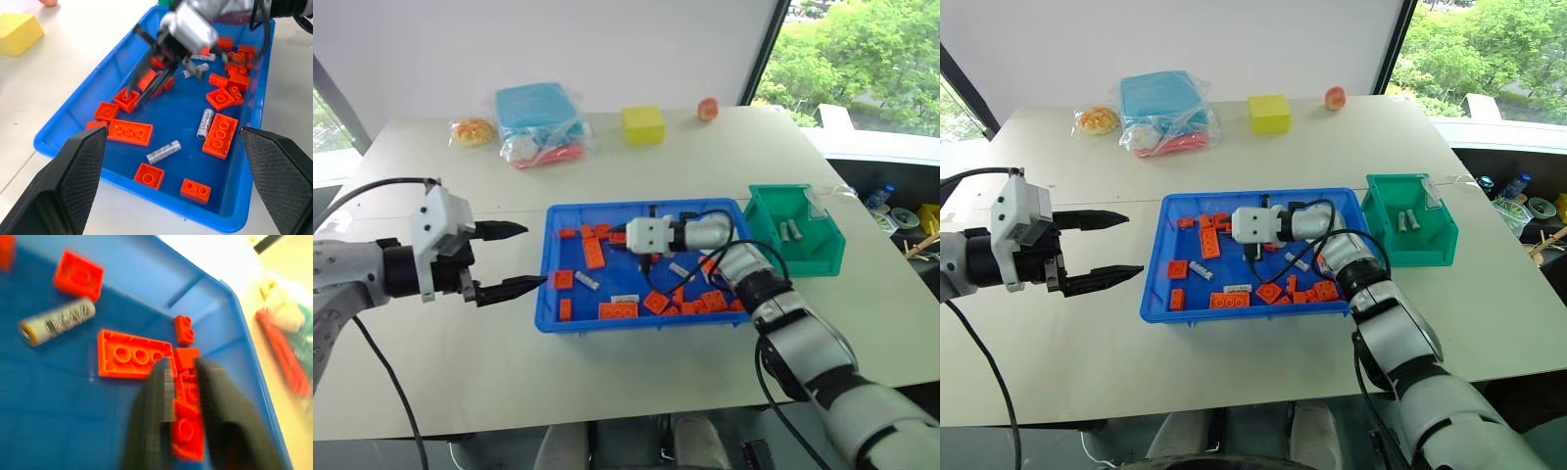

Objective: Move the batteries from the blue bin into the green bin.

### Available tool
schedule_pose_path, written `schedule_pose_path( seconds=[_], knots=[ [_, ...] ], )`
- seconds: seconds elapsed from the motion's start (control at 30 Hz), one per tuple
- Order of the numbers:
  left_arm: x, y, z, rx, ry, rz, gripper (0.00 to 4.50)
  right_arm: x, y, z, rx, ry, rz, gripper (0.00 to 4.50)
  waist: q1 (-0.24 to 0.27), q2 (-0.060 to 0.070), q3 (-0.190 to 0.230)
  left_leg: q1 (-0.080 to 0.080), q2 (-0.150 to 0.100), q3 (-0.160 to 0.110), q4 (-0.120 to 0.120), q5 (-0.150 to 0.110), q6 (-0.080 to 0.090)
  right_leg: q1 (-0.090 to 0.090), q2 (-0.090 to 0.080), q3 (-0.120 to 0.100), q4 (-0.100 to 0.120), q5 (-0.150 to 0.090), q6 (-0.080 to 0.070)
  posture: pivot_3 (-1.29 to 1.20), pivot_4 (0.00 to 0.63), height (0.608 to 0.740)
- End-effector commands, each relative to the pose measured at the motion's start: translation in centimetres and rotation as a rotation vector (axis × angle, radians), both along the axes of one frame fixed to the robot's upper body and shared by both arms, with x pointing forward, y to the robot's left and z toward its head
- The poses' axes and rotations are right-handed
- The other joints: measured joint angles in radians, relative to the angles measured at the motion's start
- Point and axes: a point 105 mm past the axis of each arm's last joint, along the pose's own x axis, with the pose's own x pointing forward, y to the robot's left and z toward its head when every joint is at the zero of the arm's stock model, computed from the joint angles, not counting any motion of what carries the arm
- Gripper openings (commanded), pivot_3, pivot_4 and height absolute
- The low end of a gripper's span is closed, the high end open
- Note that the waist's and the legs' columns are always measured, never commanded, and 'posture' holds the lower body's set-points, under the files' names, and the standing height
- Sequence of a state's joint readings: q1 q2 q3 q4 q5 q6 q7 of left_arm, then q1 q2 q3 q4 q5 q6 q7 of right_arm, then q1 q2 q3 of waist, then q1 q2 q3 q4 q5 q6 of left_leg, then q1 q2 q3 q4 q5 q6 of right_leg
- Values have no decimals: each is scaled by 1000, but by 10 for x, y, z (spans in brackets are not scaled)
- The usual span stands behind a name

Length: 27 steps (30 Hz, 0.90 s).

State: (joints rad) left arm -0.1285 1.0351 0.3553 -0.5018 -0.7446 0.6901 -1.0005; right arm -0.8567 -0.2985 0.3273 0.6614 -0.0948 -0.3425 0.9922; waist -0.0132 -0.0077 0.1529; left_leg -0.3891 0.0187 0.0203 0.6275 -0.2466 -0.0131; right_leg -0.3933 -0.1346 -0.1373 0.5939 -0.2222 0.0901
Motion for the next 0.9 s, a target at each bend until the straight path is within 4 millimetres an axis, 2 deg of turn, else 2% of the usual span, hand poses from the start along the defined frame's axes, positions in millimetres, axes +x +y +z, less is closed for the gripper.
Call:
schedule_pose_path(
  seconds=[0.03, 0.13, 0.27, 0.37, 0.6, 0.9],
  knots=[
    [-3, 2, 5, 9, -16, -10, 4500, -29, 17, 19, 28, 235, 23, 2353, 0, 0, 0, 0, 1, 0, 0, 0, 0, -1, 0, 0, 0, 0, 0, 0, 150, 706],
    [-5, 4, 2, 20, 5, -24, 4500, -51, 26, 13, -9, 421, 1, 2353, 1, 0, 0, -1, 4, 0, -1, 0, 0, -4, 1, 0, 1, -1, -1, 0, 150, 706],
    [-7, 5, 0, 37, 21, -37, 4500, -57, 33, 2, -43, 622, -97, 2353, 5, -1, 0, -1, 5, 1, -1, -1, -1, -9, 1, 0, 0, -3, -3, 0, 150, 706],
    [-6, 5, 3, 40, 19, -43, 4500, -67, 39, -7, -68, 753, -100, 2353, 11, -1, -1, -2, 5, 2, 0, -1, -1, -10, 1, 0, -1, -3, -4, 0, 150, 706],
    [-8, 4, 6, 48, 18, -54, 4500, -52, 45, -27, -73, 749, -199, 2353, 10, -1, -1, -2, 5, 4, -1, -1, -1, -11, 1, 0, -1, -3, -4, 0, 150, 706],
    [-10, 3, 4, 45, 17, -47, 4500, -38, 43, -29, -64, 719, -232, 2353, 2, -2, -1, -2, 5, 5, -1, -1, -1, -11, 2, 0, -1, -2, -4, 0, 150, 706]
  ],
)
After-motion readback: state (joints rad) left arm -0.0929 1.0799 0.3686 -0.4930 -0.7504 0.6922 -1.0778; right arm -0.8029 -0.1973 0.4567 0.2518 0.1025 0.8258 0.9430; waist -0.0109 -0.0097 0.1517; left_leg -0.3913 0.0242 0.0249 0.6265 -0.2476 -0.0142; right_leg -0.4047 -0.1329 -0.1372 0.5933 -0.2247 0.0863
